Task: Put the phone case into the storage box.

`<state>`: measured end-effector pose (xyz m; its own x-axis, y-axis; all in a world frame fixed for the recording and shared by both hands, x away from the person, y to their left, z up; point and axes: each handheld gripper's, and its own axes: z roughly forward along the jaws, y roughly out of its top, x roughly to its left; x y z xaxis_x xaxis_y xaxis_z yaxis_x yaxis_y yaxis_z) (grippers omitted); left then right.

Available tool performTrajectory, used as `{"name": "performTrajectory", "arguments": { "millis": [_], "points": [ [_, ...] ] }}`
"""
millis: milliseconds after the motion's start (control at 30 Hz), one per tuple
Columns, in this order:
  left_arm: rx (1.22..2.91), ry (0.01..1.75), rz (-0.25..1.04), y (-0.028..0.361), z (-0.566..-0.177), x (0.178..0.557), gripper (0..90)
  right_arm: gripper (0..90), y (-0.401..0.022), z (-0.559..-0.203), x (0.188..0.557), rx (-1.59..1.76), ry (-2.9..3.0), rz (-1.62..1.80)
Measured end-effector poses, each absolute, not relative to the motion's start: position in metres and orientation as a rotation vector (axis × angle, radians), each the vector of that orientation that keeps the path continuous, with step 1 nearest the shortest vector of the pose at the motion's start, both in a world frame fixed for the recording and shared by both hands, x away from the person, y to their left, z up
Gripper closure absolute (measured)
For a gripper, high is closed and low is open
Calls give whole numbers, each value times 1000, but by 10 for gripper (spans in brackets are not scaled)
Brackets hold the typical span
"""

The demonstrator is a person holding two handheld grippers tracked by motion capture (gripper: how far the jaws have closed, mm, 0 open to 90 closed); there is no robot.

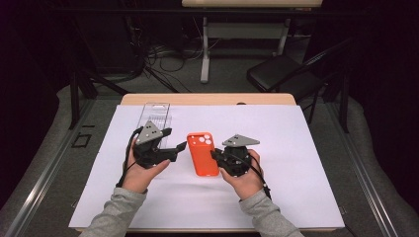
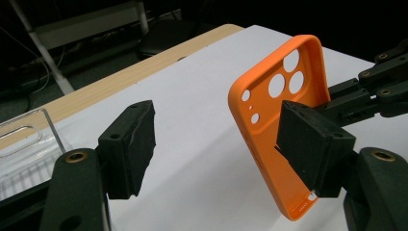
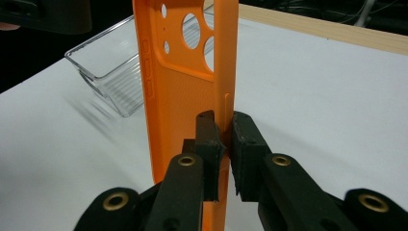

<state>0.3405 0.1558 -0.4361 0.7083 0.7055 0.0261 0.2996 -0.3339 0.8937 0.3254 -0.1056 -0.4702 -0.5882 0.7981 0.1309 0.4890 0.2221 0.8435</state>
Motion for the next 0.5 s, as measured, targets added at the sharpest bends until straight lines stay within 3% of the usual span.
{"name": "performTrajectory", "arguments": {
  "millis": [500],
  "points": [
    [1986, 785, 606, 155, -440, 342, 337, 829, -90, -471, 333, 1225, 2171, 1284]
  ]
}}
